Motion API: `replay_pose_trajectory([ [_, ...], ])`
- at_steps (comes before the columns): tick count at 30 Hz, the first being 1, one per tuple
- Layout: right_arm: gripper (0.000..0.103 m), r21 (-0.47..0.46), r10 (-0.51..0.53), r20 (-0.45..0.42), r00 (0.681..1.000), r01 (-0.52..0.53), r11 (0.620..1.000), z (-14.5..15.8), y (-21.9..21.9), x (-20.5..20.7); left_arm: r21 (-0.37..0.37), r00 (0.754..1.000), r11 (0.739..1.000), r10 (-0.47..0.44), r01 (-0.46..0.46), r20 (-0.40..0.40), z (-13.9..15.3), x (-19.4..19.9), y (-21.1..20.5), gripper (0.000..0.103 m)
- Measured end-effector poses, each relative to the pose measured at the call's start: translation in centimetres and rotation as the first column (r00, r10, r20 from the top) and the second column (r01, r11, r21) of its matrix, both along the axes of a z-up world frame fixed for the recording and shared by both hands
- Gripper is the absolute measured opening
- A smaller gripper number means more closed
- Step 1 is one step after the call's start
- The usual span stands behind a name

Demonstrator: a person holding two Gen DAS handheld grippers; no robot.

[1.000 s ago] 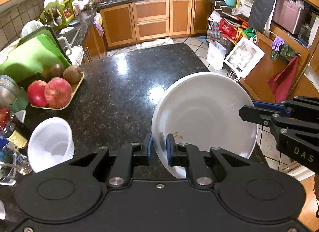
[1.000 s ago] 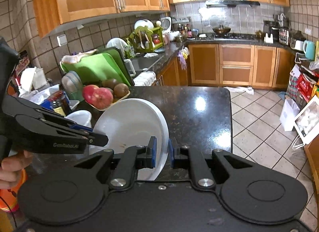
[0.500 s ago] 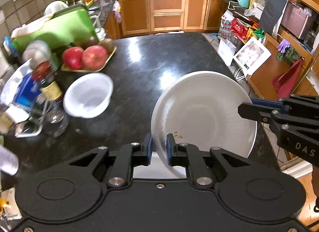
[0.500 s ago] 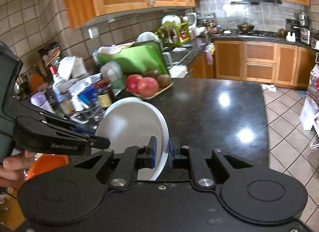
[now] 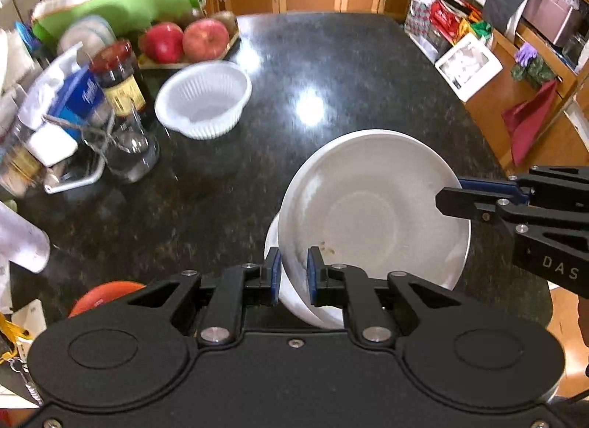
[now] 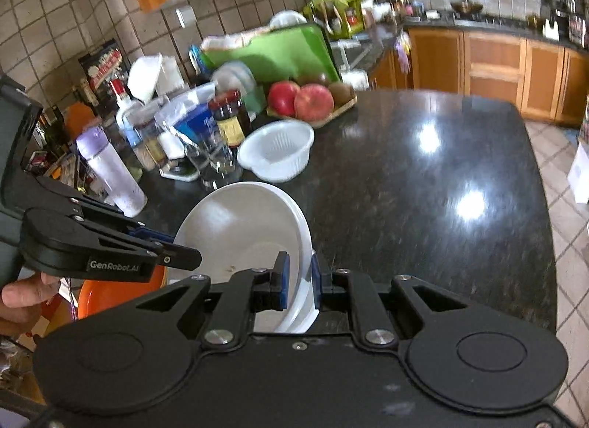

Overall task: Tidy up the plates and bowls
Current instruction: 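Lift the second white bowl with the left gripper toward the first bowl, then lower the bowl into the first white bowl and open the left gripper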

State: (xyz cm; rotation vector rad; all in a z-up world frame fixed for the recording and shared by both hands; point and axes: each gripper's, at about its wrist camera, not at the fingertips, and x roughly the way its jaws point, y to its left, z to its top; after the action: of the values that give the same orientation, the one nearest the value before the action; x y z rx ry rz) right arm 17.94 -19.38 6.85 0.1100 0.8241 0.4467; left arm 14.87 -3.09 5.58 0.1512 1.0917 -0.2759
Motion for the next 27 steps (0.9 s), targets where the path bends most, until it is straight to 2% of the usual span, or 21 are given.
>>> replay_pose_trajectory([
  [4,0.015,0.003,-0.015,-0.064,0.998,0.016,1.000,-1.2,0.4,0.5,-0.001,0.999,1.000,-0.014,0.014,-0.037,-1.0,0.4,0.5,0.019],
  [13,0.018,-0.027,-0.034,-0.110,0.993,0.031,0.999,-2.8,0.9,1.8,0.010,0.996,0.999,-0.035,0.036,-0.082,-3.5,1.8,0.9,0.020],
  [17,0.018,-0.052,-0.048,-0.088,0.995,0.043,0.998,-3.0,1.1,2.1,0.010,0.996,0.999,-0.043,0.044,-0.076,-3.6,1.9,1.0,0.023],
  [19,0.018,-0.060,-0.053,-0.072,0.996,0.049,0.997,-2.9,1.2,2.1,-0.005,0.996,0.999,-0.046,0.046,-0.073,-3.4,1.9,1.1,0.029],
  [27,0.018,-0.069,-0.035,-0.025,0.999,0.033,0.997,-2.1,1.6,1.9,0.007,0.999,0.999,-0.035,0.035,0.003,-2.2,1.0,1.7,0.029],
])
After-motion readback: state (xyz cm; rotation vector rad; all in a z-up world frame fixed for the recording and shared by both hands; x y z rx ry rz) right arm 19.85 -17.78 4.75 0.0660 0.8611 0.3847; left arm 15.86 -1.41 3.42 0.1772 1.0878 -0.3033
